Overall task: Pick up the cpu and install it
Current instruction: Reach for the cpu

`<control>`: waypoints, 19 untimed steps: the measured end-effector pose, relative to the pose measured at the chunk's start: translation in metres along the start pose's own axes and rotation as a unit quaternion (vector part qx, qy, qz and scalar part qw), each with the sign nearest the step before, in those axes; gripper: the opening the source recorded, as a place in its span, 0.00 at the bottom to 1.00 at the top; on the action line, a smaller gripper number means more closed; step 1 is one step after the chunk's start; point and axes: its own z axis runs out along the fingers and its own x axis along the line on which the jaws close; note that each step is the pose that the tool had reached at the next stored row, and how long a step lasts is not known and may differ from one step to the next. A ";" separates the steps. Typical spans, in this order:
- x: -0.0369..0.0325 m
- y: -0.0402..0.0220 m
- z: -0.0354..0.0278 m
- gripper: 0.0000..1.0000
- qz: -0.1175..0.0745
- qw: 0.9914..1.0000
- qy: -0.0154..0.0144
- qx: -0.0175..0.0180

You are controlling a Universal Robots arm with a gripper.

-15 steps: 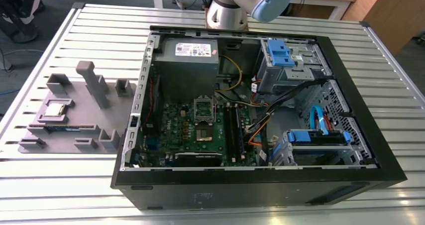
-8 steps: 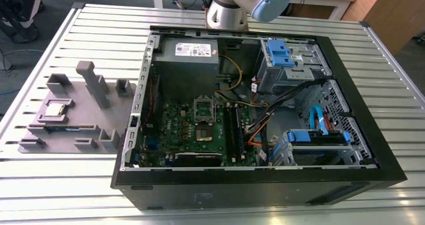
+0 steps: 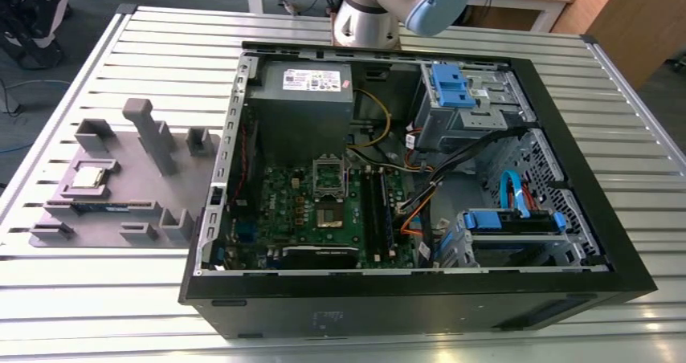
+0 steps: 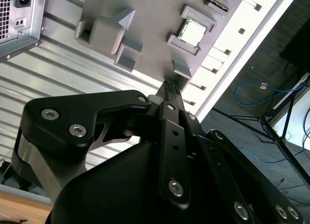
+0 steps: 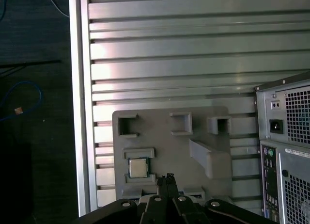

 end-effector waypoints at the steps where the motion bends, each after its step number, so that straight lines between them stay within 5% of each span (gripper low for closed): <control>1: 0.0000 0.0000 0.0000 0.11 0.000 1.000 0.000 0.000; 19: 0.0002 -0.0005 0.0124 0.11 0.000 1.000 0.000 0.000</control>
